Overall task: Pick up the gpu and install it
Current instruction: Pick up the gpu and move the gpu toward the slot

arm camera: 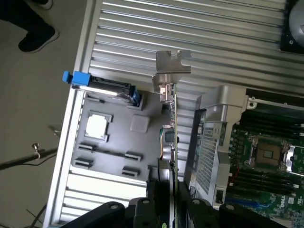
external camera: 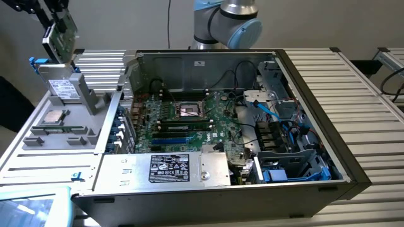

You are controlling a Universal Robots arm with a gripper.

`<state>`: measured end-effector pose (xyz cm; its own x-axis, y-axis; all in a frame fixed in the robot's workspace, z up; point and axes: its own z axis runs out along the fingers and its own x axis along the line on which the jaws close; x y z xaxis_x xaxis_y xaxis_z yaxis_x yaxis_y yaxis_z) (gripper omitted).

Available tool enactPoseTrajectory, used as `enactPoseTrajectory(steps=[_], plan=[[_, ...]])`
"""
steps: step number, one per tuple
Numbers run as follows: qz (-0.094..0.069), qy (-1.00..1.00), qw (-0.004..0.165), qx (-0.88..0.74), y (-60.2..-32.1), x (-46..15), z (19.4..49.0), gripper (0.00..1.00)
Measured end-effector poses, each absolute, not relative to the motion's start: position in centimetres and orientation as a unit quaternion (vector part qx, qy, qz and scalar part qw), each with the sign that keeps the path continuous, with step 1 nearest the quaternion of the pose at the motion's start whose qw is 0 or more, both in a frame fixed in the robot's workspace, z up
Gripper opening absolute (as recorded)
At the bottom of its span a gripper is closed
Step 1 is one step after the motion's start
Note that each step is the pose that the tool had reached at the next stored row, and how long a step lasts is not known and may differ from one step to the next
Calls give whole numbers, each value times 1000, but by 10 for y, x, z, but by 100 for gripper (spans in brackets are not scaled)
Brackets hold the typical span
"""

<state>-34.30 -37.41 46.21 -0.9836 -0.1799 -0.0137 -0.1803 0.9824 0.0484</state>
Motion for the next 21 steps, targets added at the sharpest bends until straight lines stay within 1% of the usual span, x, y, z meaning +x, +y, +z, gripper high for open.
enactPoseTrajectory(steps=[21], plan=[[30,960,-3,-277,-374,-343,462,28]])
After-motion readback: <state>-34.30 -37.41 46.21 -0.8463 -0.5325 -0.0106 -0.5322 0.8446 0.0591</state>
